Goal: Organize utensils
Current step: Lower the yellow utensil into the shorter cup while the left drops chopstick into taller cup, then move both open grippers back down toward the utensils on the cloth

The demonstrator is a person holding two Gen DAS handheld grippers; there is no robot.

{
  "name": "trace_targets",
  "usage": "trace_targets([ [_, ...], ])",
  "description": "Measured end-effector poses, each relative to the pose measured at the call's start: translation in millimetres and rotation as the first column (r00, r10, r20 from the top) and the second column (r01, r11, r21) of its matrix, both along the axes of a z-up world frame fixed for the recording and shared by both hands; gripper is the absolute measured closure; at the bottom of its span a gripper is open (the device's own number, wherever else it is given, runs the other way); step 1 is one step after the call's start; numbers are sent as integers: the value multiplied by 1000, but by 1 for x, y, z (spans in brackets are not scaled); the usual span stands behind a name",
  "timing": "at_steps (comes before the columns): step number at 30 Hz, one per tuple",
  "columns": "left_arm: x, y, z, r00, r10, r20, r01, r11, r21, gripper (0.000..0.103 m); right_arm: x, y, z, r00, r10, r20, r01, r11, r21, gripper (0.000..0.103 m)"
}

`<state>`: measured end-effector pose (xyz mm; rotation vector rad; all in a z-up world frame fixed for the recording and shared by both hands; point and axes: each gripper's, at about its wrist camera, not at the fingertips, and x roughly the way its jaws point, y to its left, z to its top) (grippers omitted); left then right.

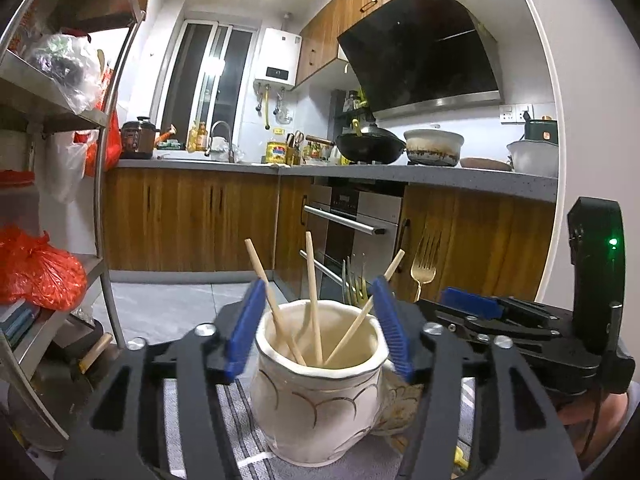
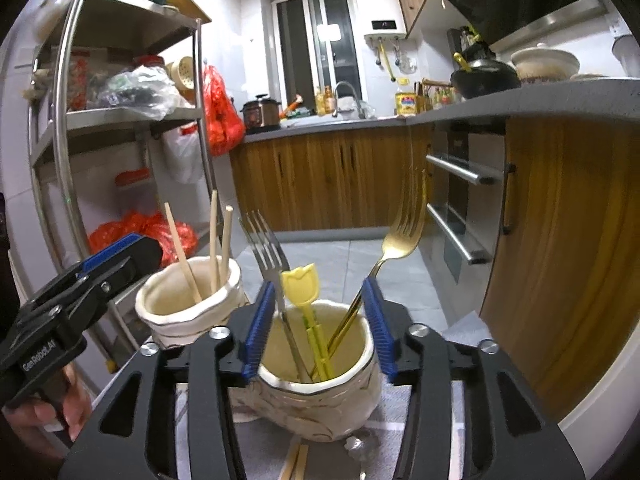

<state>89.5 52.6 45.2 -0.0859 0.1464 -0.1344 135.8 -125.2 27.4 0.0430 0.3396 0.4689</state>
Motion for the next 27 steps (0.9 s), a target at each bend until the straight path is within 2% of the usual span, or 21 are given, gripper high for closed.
trace_targets([
  [4,-5,2,2,999,20,27,-20,1000,-10,26,-3,-5,3,1000,-10,17,10,1000,9,25],
  [6,-8,4,3,999,33,41,-33,999,-15,20,-2,-7,4,1000,-17,19,17,1000,14,14],
  [8,-10,5,4,997,50,55,-49,999,-17,8,-2,-9,5,1000,-18,24,17,1000,25,8],
  [16,-12,6,8,994,94,57,-93,995,-23,6,-4,-11,5,998,-49,35,49,999,10,5],
  [27,-26,-6,16,993,105,53,-106,994,19,6,-15,-22,10,997,-64,42,63,998,22,5],
])
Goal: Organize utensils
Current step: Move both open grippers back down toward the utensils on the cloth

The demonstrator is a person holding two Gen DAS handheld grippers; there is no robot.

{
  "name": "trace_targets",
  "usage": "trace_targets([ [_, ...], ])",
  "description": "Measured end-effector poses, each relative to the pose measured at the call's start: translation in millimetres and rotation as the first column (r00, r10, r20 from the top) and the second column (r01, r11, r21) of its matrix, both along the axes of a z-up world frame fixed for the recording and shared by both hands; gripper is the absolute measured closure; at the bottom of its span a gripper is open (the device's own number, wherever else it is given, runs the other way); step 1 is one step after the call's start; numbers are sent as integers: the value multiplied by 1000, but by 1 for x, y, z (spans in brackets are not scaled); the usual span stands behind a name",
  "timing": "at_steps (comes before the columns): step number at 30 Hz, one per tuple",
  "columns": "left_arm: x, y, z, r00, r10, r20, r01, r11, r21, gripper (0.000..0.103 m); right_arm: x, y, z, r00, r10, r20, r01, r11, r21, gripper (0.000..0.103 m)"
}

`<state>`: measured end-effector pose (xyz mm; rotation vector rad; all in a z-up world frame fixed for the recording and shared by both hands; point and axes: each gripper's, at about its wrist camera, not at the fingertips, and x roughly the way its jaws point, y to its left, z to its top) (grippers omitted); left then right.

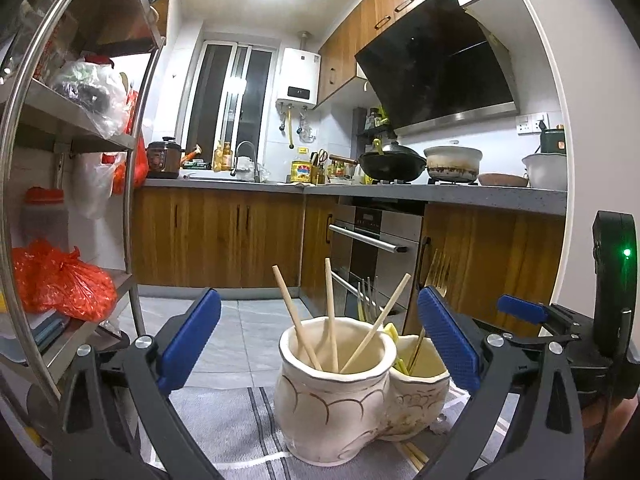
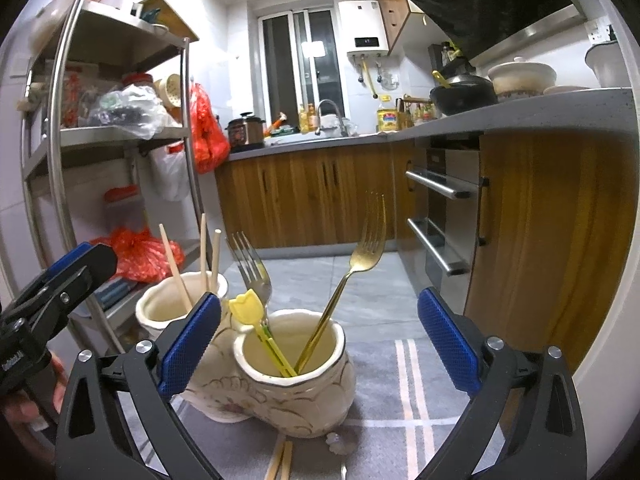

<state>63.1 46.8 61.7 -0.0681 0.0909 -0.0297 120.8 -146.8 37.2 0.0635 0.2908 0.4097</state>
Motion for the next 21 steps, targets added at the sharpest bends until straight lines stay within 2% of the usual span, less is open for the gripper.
trace_targets([
  [6,-7,0,5,1000,7,-10,-7,1000,-14,6,-6,-8,2,1000,-15,0,15,1000,8,5],
  [16,-18,4,-8,997,21,-74,-23,999,-24,6,-16,-19,-4,999,-48,-13,48,999,-10,5],
  [21,-25,-2,-11,995,18,-103,-18,1000,4,6,-19,-22,-10,998,-61,-27,60,998,-30,5],
])
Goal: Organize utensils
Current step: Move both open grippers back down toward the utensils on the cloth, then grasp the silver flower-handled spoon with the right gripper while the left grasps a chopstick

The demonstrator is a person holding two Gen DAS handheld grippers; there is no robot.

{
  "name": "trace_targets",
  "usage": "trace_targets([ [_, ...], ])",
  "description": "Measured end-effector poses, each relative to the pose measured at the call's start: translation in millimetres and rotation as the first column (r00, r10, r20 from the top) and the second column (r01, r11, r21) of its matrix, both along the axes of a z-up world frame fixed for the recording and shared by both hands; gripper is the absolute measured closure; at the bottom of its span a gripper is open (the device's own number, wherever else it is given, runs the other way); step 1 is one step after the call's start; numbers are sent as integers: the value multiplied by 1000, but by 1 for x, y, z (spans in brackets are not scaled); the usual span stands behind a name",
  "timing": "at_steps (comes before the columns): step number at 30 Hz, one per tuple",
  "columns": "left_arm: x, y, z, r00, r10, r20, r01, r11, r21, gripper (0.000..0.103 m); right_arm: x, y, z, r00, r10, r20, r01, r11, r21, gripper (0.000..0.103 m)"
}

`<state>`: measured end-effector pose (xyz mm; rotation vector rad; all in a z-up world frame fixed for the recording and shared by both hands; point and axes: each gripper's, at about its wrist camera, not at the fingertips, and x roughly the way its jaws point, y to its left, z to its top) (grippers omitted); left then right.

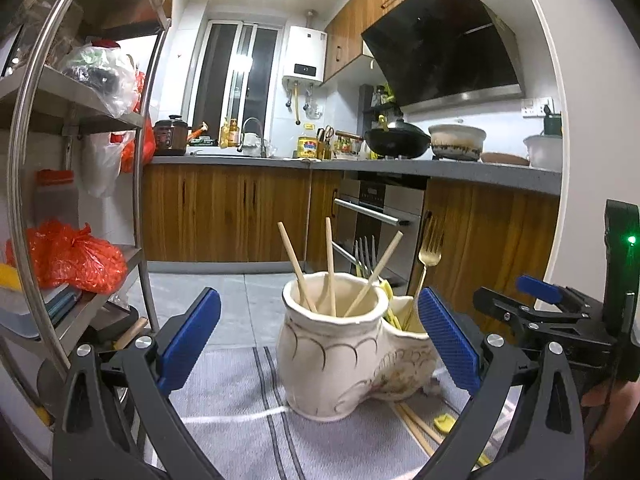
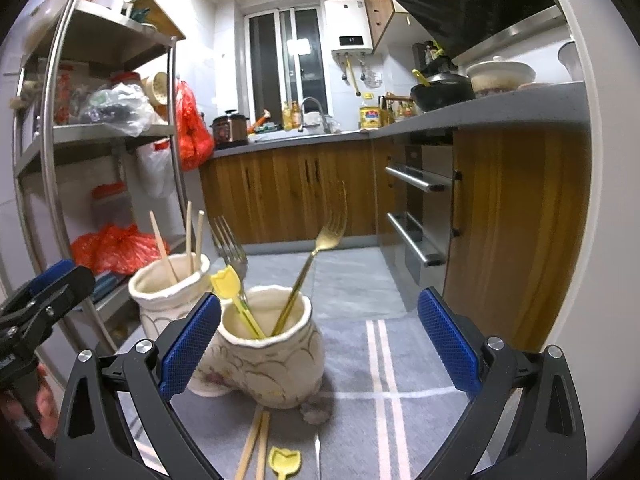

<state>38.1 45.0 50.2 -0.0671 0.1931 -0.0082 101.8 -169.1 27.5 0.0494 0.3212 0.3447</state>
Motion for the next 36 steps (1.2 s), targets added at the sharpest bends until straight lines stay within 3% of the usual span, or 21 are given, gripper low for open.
trace_targets([
  [4,-6,-3,-3,1000,-13,-26,13,1000,8,6,-2,-9,-8,1000,-14,-28,13,1000,-19,5],
  [11,-9,-10,-18,991,-41,-127,47,998,43,6,4,-21,-32,988,-21,-153,12,998,-64,5],
  [17,-7,-11,-33,973,-63,-223,68,998,11,6,21,-18,-56,950,-12,-311,-18,995,-93,8],
  [19,-7,-13,-35,970,-60,-235,68,997,25,6,25,-15,-61,937,-5,-349,-33,994,-103,14],
  [21,-6,-15,-36,968,-59,-243,69,997,33,6,28,-10,-67,922,-1,-387,-47,992,-114,35],
  [27,3,-18,-47,947,-56,-317,74,996,45,6,30,7,-75,896,49,-441,-124,982,-143,62],
  [30,4,-22,-50,940,-74,-332,95,994,47,6,32,14,-80,875,84,-476,-167,977,-136,72],
  [36,5,-30,-53,933,-96,-346,124,991,57,6,36,17,-86,850,102,-516,-195,972,-130,84],
])
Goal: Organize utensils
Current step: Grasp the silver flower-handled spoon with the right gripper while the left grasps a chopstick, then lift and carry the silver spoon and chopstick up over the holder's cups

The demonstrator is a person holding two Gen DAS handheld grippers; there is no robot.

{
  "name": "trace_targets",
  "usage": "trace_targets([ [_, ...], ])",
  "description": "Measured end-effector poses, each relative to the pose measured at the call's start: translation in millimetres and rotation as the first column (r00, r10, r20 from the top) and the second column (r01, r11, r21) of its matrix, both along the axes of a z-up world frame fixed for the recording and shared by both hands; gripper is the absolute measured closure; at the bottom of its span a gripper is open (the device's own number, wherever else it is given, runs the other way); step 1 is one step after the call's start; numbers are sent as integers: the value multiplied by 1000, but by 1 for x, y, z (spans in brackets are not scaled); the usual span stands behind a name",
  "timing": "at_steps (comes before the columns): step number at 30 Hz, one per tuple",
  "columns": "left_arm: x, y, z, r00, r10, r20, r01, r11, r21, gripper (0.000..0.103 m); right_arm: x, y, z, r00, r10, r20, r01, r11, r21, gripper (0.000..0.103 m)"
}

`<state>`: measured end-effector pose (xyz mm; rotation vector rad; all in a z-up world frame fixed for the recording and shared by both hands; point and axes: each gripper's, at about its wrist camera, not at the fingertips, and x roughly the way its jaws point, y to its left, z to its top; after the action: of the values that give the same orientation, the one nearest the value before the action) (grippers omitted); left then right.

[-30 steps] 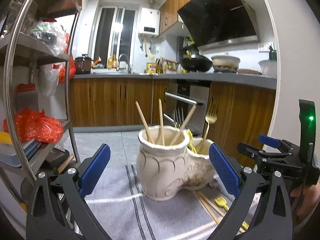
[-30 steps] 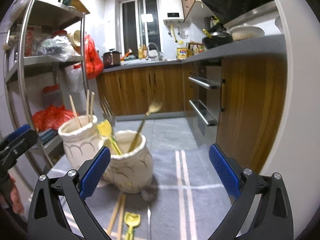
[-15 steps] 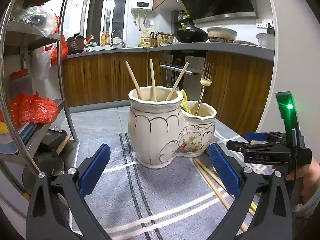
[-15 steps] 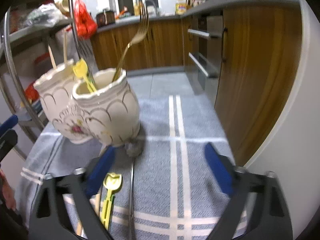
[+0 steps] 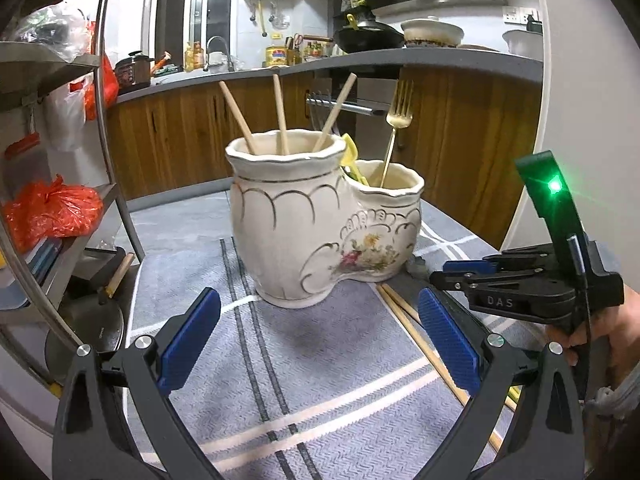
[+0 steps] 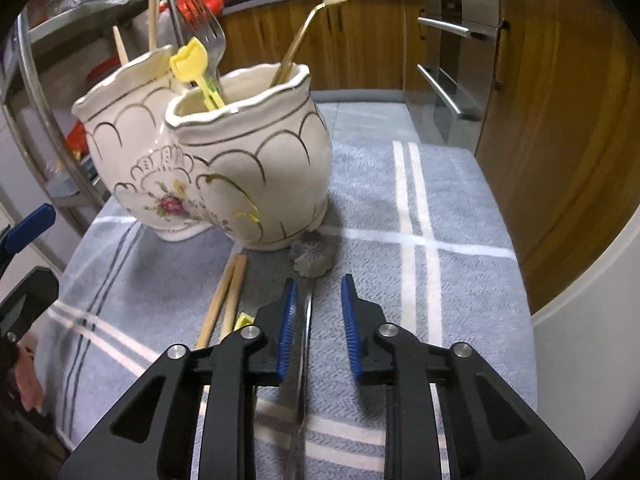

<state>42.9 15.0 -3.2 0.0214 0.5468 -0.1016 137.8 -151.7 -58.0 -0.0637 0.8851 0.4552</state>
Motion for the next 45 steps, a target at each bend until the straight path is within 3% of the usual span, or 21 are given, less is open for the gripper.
trace_targets([
  [6,1,-12,-4,999,-35,-25,36,999,21,6,-2,1,-2,1000,22,-7,-22,1000,-16,85],
  [12,1,-27,-8,995,-60,-75,63,997,38,6,-8,6,-1,997,73,12,-72,995,-64,97],
  [16,1,-43,-16,989,-69,-129,78,995,69,6,-15,9,0,994,100,31,-97,991,-89,99],
  [24,0,-61,-30,973,-78,-217,93,994,58,9,-25,-8,12,992,92,82,-89,995,-45,99],
  [27,2,-67,-33,964,-84,-252,102,993,59,22,-28,-17,18,992,75,102,-74,997,-16,99],
  [32,7,-79,-41,947,-89,-308,113,992,60,58,-33,-25,27,989,65,129,-69,997,25,99],
  [36,11,-82,-42,946,-80,-313,105,992,64,64,-36,-31,34,987,64,150,-73,996,54,99],
  [39,17,-81,-43,951,-58,-305,82,994,68,91,-35,-34,37,984,71,164,-83,994,68,99],
  [45,12,-71,-40,957,-60,-285,85,993,78,98,-43,-33,45,975,92,203,-109,991,75,99],
])
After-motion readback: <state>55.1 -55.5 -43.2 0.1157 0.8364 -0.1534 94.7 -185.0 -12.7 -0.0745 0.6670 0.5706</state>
